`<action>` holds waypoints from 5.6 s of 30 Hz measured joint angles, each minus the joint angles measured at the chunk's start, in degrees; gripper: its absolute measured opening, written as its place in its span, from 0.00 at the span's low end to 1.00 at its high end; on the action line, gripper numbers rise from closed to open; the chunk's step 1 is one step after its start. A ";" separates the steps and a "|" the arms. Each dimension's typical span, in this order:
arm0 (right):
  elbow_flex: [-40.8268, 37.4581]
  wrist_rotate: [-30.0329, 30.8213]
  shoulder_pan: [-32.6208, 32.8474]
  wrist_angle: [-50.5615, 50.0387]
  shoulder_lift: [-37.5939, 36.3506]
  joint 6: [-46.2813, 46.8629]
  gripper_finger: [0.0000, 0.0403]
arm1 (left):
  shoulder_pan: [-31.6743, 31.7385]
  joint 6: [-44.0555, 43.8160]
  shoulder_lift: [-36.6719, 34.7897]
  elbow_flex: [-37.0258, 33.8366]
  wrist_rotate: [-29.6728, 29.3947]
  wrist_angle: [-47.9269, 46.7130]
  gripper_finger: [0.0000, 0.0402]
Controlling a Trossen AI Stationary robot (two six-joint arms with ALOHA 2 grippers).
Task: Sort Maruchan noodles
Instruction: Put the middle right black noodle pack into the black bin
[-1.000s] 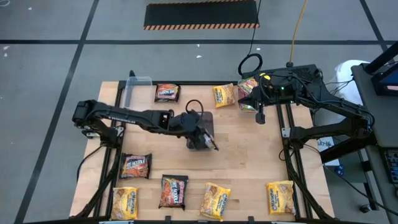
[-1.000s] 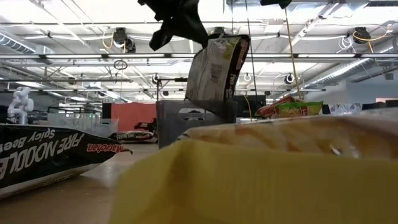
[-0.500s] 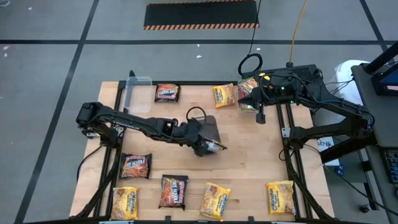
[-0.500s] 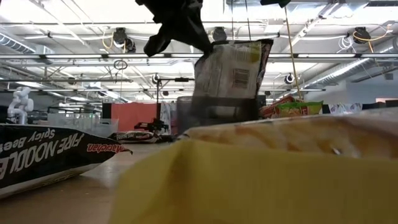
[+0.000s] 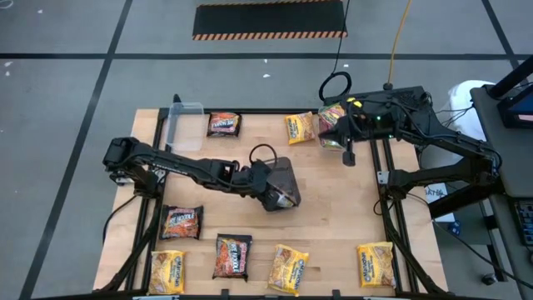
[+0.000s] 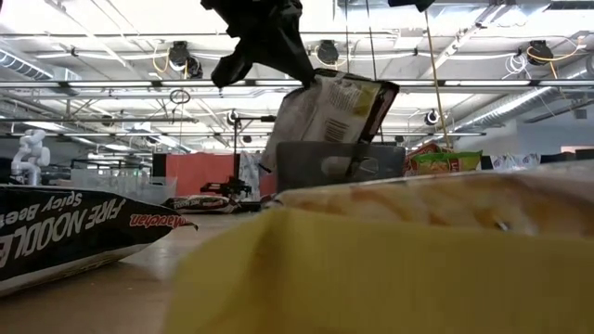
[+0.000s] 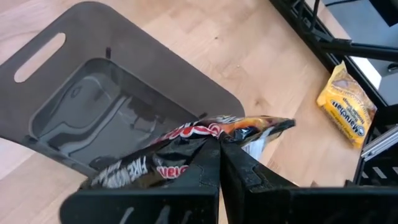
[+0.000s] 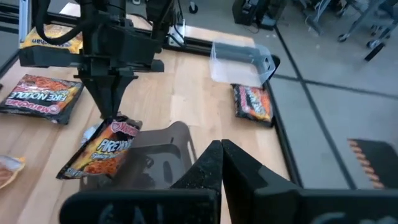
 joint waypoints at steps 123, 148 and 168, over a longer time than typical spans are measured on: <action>-25.51 -20.92 14.67 17.37 12.83 11.17 0.00 | 0.96 -8.15 6.21 0.04 10.37 12.94 0.00; -25.51 -19.04 14.65 20.06 12.83 11.34 0.00 | 1.25 -7.61 6.21 0.04 15.10 8.87 0.06; -25.51 -14.95 14.60 22.75 12.84 9.83 0.20 | 1.46 -7.00 6.21 0.04 15.21 9.23 0.12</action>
